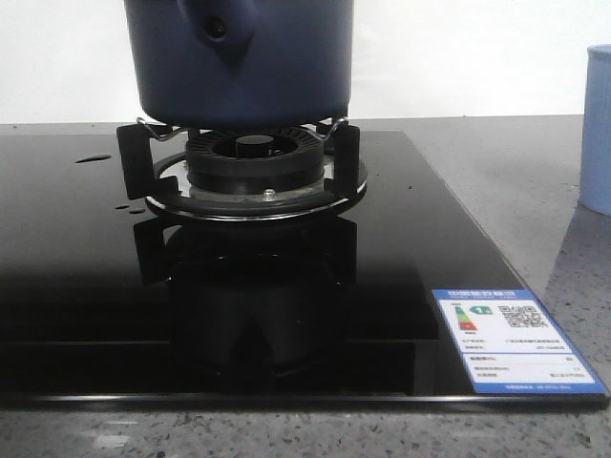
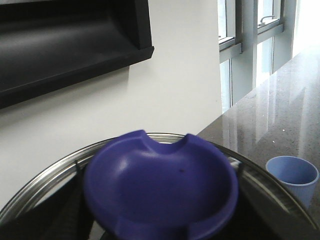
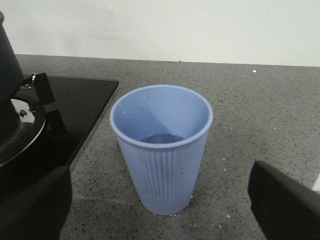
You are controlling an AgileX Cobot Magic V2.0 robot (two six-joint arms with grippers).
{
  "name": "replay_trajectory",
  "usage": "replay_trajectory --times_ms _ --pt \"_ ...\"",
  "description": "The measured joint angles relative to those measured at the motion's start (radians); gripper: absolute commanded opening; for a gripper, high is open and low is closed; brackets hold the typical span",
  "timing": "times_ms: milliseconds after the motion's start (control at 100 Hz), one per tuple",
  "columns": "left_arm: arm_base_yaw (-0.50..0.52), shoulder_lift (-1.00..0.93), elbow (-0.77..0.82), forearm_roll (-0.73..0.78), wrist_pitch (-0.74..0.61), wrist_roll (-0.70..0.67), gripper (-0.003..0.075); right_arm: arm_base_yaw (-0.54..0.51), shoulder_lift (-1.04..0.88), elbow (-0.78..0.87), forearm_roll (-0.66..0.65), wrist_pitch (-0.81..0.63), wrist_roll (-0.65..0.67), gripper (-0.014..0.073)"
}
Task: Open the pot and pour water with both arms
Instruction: 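Reach the right gripper to the light blue cup and grasp it, then lift the cup with the right gripper and carry it over the pot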
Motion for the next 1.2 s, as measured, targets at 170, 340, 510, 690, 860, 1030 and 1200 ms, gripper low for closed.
replay_trajectory --times_ms 170,340,510,690,860,1030,1200 --pt "0.000 0.000 0.002 0.002 -0.002 0.000 0.0302 0.058 0.041 0.002 0.012 -0.038 0.000 0.0644" --pt "0.000 0.000 0.002 0.002 -0.003 0.000 0.0302 0.071 0.139 0.002 0.051 -0.045 0.000 0.0644" --pt "0.000 0.000 0.002 0.002 -0.002 0.000 0.0302 0.071 0.208 0.002 0.057 -0.118 0.000 0.0644" --pt "0.000 0.000 0.002 0.002 -0.002 0.000 0.0302 0.071 0.246 0.002 0.064 -0.217 0.000 0.0644" --pt "0.000 0.000 0.002 0.002 -0.002 0.000 0.0302 0.105 0.296 0.002 0.066 -0.288 0.000 0.0644" --pt "0.000 0.000 0.002 0.002 -0.002 0.000 0.0302 0.171 0.360 0.002 0.067 -0.368 0.000 0.0644" --pt "0.000 0.000 0.002 0.002 -0.002 0.000 0.0302 0.198 0.439 0.002 0.071 -0.480 0.000 0.0644"
